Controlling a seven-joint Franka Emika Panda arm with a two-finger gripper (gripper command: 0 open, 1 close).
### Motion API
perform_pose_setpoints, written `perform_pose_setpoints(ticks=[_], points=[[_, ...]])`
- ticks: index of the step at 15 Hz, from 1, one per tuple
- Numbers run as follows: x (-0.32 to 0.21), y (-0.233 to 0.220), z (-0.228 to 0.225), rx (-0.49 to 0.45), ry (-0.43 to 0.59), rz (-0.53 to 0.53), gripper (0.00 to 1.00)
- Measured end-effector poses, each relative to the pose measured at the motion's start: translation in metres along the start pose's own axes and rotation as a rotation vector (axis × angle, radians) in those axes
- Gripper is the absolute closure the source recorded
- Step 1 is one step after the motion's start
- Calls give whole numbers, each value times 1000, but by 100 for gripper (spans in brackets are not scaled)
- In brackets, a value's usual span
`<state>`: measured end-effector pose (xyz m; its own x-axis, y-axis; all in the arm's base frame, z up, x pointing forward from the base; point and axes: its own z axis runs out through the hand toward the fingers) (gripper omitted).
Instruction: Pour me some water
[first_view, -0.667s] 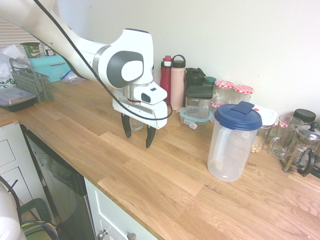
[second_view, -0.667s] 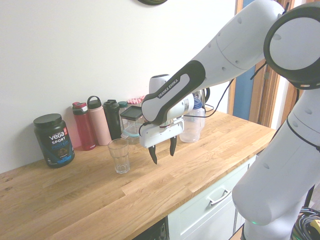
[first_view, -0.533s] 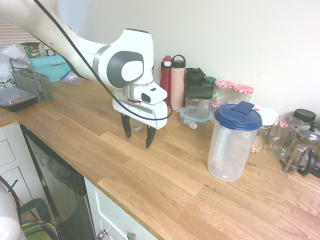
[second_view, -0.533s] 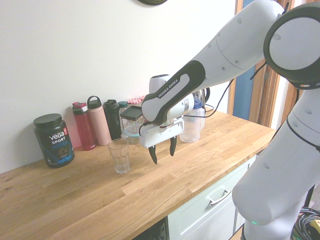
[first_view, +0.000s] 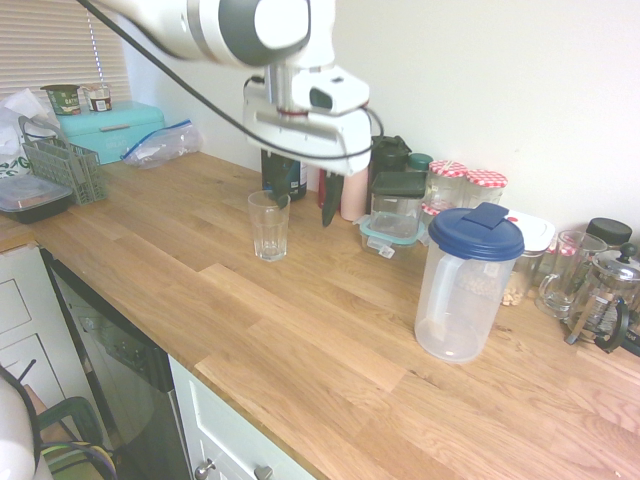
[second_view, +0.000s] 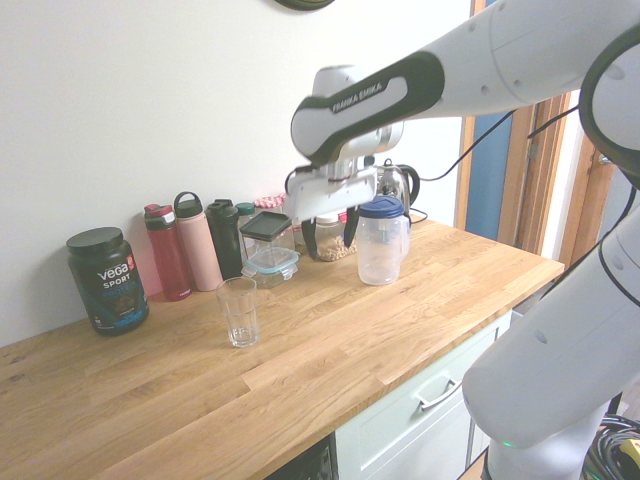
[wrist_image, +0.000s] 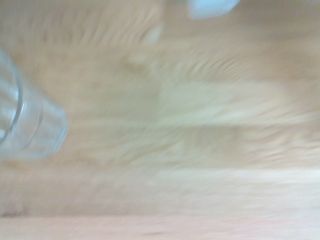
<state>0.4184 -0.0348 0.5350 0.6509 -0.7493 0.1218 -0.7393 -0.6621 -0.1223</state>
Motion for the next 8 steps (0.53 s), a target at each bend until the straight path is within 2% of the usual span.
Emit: perform_pose_setpoints(ticks=[5,8], points=[[44,74,-54,75,86,35,0],[66,132,-60,157,137,72,0]])
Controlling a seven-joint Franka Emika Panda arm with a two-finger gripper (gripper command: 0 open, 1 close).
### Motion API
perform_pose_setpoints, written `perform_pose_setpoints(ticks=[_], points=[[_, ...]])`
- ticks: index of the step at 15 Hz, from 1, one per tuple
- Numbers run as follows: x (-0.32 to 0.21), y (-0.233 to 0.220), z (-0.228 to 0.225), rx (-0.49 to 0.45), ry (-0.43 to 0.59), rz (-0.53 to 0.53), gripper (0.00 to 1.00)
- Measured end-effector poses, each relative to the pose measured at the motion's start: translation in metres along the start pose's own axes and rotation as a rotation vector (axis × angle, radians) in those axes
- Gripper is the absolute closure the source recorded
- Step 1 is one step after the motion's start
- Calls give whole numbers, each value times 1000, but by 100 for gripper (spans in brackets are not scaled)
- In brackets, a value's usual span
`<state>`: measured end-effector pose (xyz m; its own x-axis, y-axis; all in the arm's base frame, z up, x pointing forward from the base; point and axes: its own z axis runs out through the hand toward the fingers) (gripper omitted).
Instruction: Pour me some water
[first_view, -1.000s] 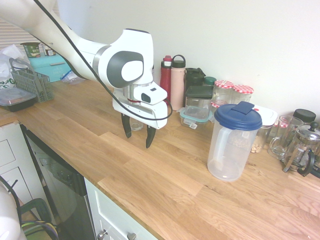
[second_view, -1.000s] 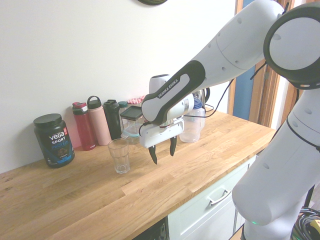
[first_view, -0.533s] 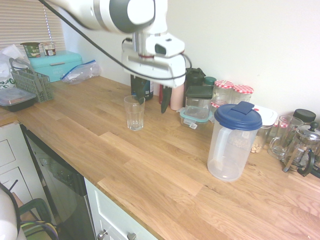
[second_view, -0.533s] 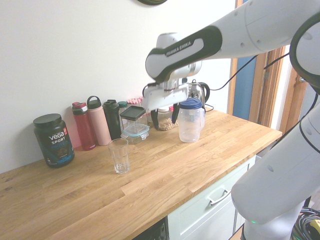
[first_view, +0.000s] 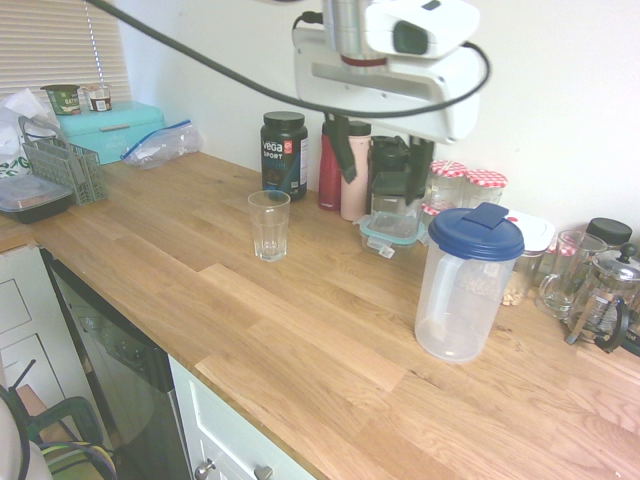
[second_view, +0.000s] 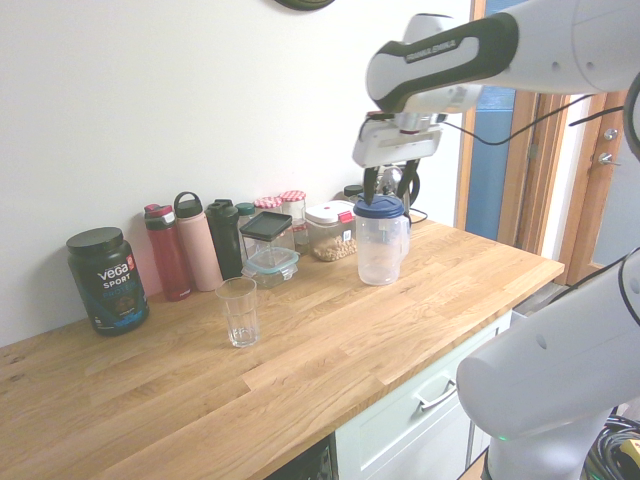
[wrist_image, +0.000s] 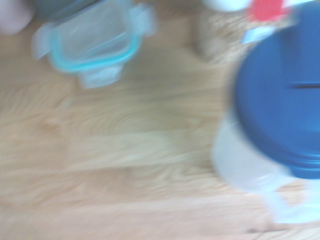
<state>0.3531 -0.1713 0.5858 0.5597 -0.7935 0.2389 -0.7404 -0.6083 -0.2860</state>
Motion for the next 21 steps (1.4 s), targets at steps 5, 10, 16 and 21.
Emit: perform_pose_setpoints(ticks=[5,10,16,21], points=[[20,57,31,6,4,-18,0],[32,67,82,-39,-14,-111,0],[41,51,134,-45,-2,-111,100],[51,47,132,-42,13,-119,100]])
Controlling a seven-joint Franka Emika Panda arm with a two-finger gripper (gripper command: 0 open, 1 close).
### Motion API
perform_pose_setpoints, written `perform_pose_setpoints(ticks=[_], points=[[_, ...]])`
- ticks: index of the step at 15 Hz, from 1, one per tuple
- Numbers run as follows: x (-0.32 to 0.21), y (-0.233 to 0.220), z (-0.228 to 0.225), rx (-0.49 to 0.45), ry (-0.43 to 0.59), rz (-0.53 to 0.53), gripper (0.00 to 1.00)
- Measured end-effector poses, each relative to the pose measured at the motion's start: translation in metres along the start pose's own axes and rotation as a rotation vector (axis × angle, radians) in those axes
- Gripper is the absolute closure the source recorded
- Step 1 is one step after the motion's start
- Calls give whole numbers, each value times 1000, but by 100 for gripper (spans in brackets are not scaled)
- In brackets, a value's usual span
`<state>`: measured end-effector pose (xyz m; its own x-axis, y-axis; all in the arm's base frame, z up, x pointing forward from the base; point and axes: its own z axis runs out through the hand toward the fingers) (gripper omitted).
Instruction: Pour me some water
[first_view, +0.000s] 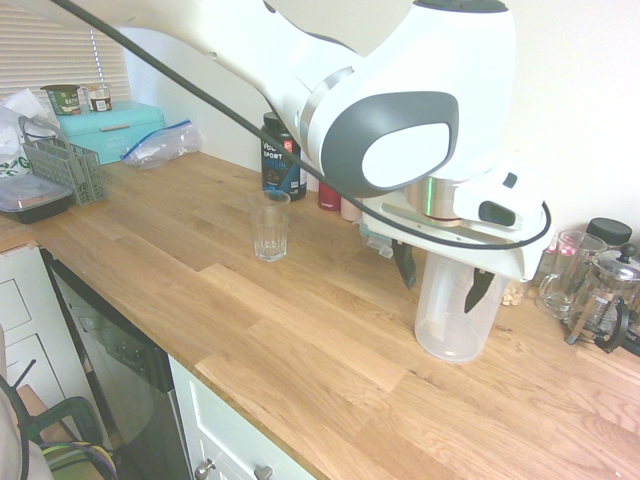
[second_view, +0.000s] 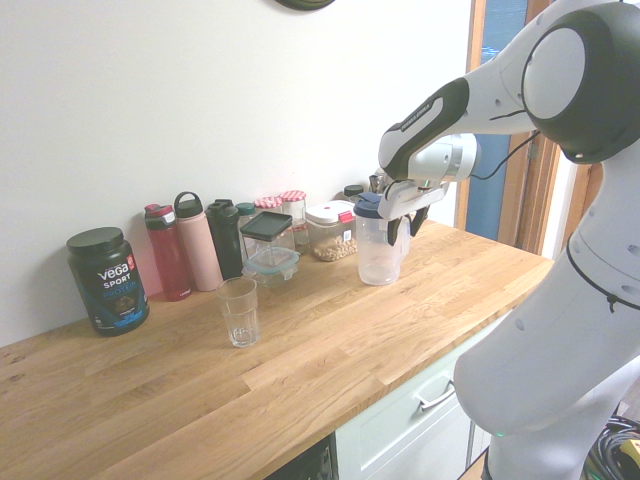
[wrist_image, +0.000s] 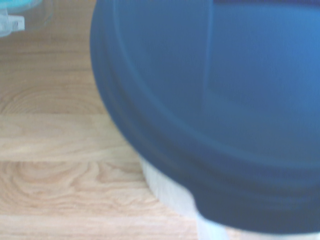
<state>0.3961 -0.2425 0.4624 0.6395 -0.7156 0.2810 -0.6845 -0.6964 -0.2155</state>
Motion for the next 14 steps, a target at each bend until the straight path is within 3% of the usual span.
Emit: perform_pose_setpoints(ticks=[14], points=[[5,-2,4,-5,-2,-9,100]])
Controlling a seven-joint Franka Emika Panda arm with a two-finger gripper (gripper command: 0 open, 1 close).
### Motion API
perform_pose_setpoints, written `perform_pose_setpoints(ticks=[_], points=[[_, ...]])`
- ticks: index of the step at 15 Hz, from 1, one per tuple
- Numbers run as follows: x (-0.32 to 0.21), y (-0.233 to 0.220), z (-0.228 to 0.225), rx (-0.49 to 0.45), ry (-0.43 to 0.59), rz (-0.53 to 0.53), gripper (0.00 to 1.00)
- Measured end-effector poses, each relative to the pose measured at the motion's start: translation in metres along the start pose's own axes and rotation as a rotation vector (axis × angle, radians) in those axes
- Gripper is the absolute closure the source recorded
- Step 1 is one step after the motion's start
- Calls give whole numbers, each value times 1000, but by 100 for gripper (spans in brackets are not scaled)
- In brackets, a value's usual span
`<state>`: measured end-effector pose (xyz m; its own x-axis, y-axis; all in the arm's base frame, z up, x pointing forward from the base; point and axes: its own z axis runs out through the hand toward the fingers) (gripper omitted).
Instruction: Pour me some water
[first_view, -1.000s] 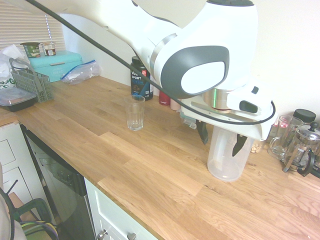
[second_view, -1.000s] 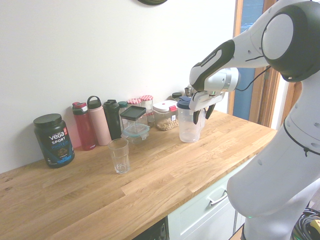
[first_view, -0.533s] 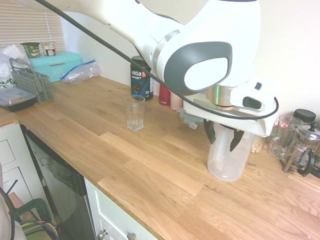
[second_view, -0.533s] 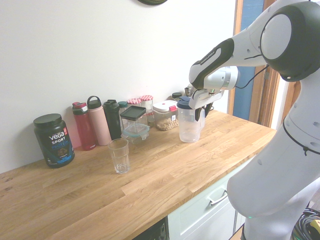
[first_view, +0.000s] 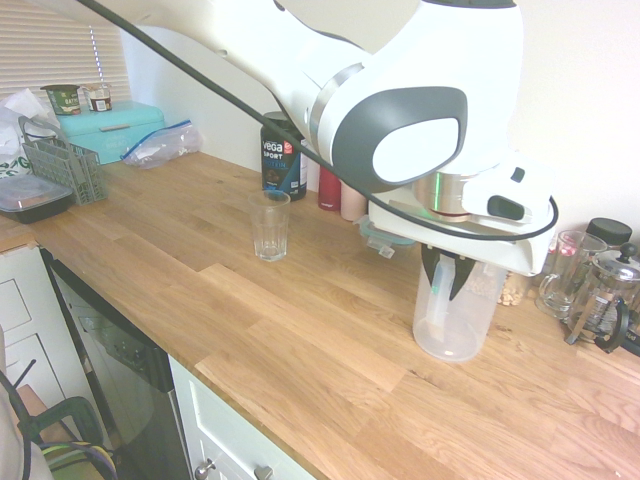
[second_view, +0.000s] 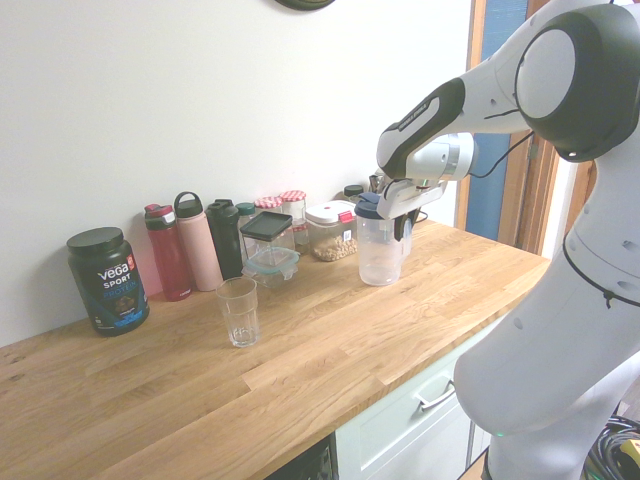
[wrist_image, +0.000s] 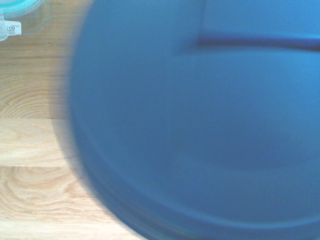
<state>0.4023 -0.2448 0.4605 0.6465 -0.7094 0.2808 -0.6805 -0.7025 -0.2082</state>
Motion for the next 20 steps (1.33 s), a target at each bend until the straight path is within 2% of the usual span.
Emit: perform_pose_setpoints(ticks=[4,6,9,11,16,20], points=[[3,-2,-11,4,-4,-21,100],[9,-7,-46,20,-6,-89,100],[-6,-31,-113,57,-47,-261,100],[-26,-60,-136,66,-87,-378,100],[-67,-131,-152,71,-180,-682,100],[-90,-196,-134,18,-248,-908,100]])
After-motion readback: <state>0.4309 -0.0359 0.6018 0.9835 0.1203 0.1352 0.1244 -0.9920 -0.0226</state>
